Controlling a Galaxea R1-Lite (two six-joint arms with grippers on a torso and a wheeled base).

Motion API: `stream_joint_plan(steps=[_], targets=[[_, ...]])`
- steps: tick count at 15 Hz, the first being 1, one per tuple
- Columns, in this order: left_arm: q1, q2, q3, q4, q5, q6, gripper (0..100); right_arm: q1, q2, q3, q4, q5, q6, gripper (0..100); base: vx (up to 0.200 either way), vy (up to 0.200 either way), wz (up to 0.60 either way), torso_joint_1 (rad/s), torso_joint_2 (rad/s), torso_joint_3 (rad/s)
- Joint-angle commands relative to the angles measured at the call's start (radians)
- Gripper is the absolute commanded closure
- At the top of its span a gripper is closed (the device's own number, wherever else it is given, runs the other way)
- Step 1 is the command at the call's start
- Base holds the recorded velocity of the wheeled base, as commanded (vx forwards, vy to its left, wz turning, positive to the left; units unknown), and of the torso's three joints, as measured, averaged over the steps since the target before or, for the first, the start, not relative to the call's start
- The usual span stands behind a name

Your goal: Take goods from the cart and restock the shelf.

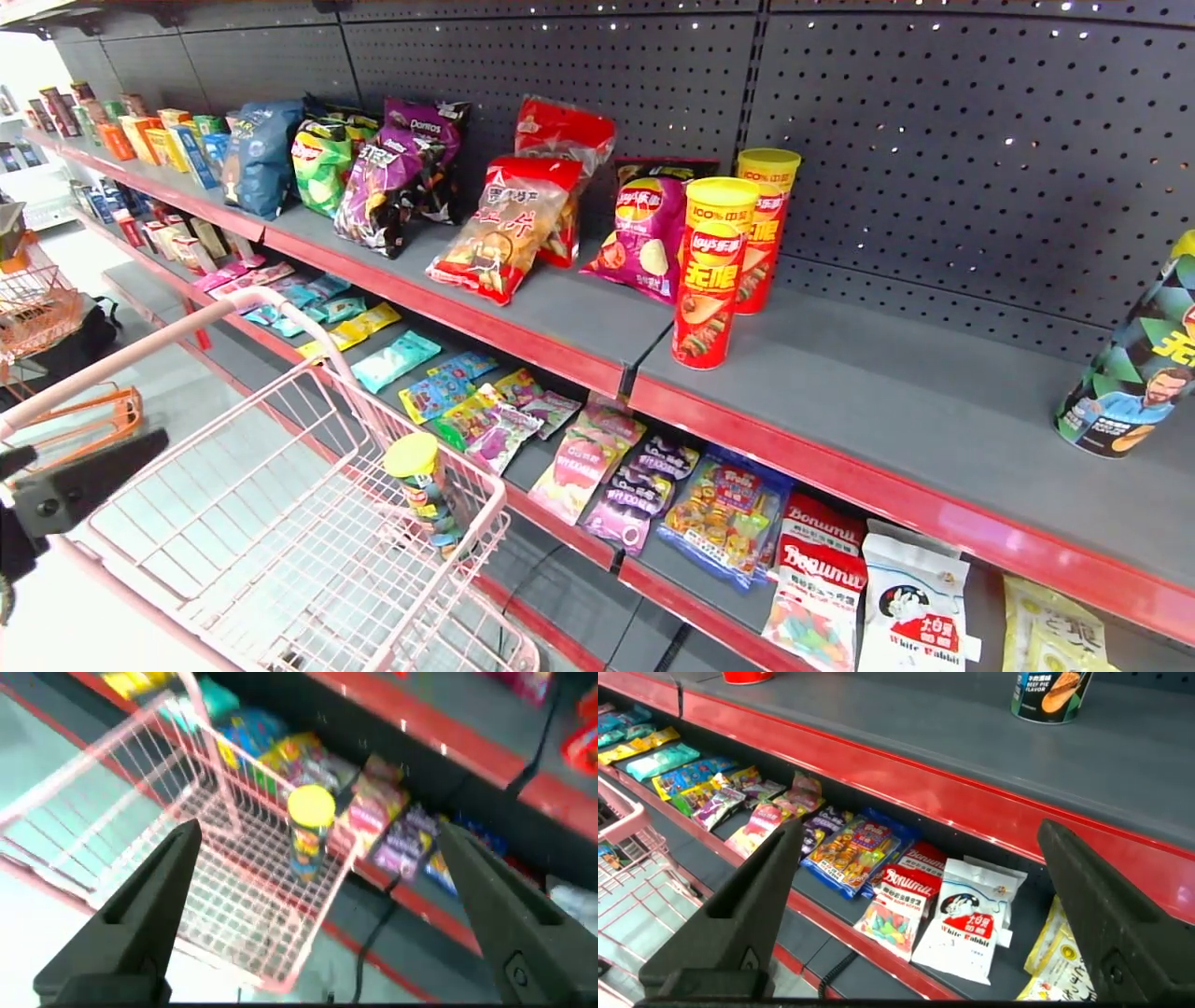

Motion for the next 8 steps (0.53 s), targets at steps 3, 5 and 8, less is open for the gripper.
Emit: stream_joint_plan(steps=[3,5,8], targets=[[-0.003,0.132,0.012,-0.005,-0.010,0.012,0,0.000,0.001,0.000,-0.001,0.001,0.000,0,0.000,0.000,0.00,-0.070,0.18,0.106],[-0.003,0.144,0.023,-0.005,-0.010,0.032,0,0.000,0.001,0.000,-0.001,0.001,0.000,0,0.000,0.000,0.00,-0.146,0.38,0.220],[-0.002,0.146,0.029,-0.005,-0.008,0.033,0,0.000,0.001,0.000,-0.001,0.001,0.002,0,0.000,0.000,0.00,-0.160,0.42,0.251]])
